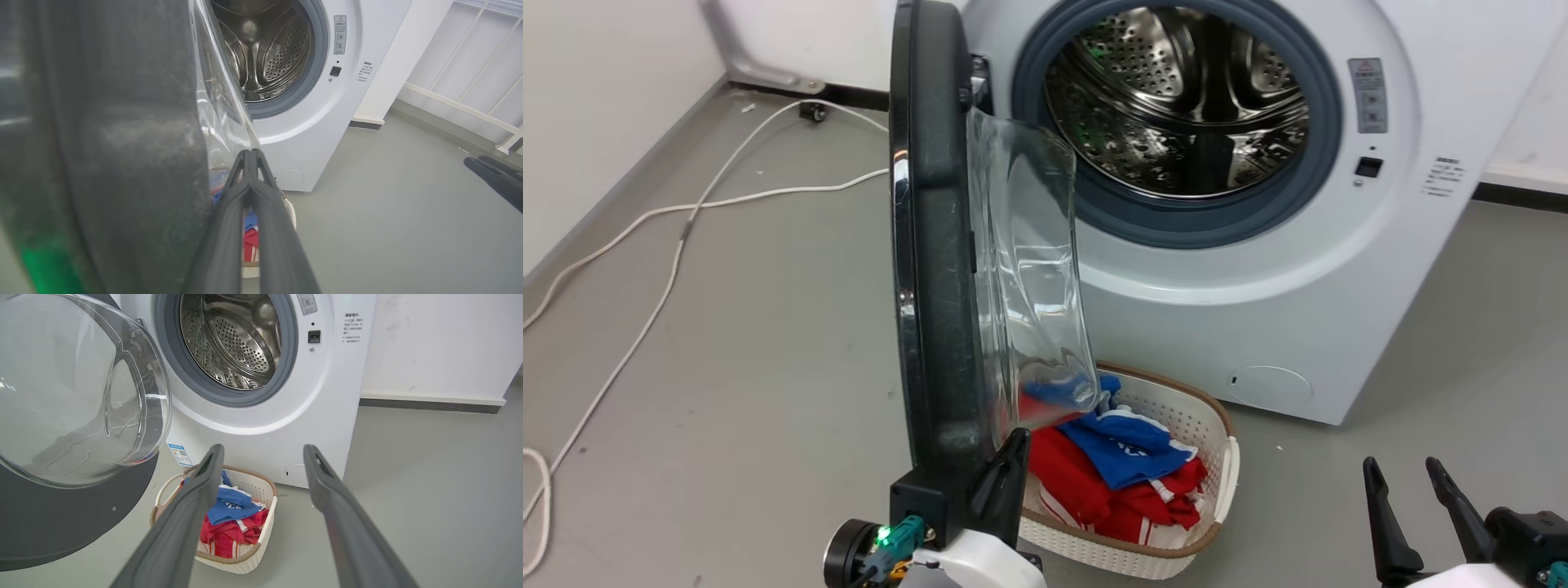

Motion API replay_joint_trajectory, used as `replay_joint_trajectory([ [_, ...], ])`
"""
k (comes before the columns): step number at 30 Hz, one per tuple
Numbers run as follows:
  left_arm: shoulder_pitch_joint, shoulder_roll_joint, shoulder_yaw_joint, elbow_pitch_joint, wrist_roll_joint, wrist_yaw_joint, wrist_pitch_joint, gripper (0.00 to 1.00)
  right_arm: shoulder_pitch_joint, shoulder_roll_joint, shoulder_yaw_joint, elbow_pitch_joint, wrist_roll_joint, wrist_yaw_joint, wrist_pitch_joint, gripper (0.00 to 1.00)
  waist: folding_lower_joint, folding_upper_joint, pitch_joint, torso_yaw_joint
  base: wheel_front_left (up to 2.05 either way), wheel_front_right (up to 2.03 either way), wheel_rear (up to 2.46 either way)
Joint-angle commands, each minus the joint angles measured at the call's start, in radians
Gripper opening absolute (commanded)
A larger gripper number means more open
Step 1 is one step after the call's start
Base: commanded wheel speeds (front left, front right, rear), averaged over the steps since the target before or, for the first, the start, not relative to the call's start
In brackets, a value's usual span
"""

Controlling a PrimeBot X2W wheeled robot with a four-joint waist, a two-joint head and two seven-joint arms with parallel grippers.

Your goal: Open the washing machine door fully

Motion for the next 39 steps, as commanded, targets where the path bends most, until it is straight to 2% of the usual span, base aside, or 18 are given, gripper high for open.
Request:
replay_joint_trajectory([
  [1, 0.012, 0.011, 0.016, 0.0, -0.005, 0.012, -0.007, 0.0, -0.013, 0.001, 0.0, 0.002, 0.006, 0.0, -0.003, 1.0, 0.0, 0.0, 0.004, 0.018, 0.0, 0.0, 0.0],
  [9, 0.026, 0.049, 0.094, 0.01, -0.026, 0.046, -0.032, 0.0, -0.026, 0.001, -0.003, 0.012, 0.005, 0.0, -0.007, 1.0, 0.0, 0.0, 0.015, 0.072, 0.0, 0.0, 0.0],
  [18, 0.036, 0.124, 0.235, 0.037, -0.076, 0.074, -0.067, 0.0, -0.03, 0.001, -0.002, 0.012, 0.002, 0.0, -0.004, 1.0, 0.0, 0.0, 0.025, 0.089, 0.0, 0.0, 0.0],
  [26, 0.0, 0.206, 0.357, 0.104, -0.138, 0.052, -0.084, 0.0, -0.037, -0.002, -0.003, -0.005, -0.006, 0.0, 0.015, 1.0, 0.0, 0.0, 0.046, 0.071, 0.0, 0.0, 0.0],
  [33, -0.039, 0.251, 0.461, 0.182, -0.215, 0.026, -0.107, 0.0, -0.053, -0.015, -0.008, -0.031, -0.007, 0.0, 0.039, 1.0, 0.0, 0.0, 0.1, 0.046, 0.0, 0.0, 0.0],
  [39, -0.092, 0.282, 0.509, 0.262, -0.246, 0.002, -0.13, 0.0, -0.072, -0.03, -0.006, -0.048, 0.0, 0.0, 0.049, 1.0, 0.0, 0.0, 0.15, 0.033, 0.0, 0.0, 0.0],
])
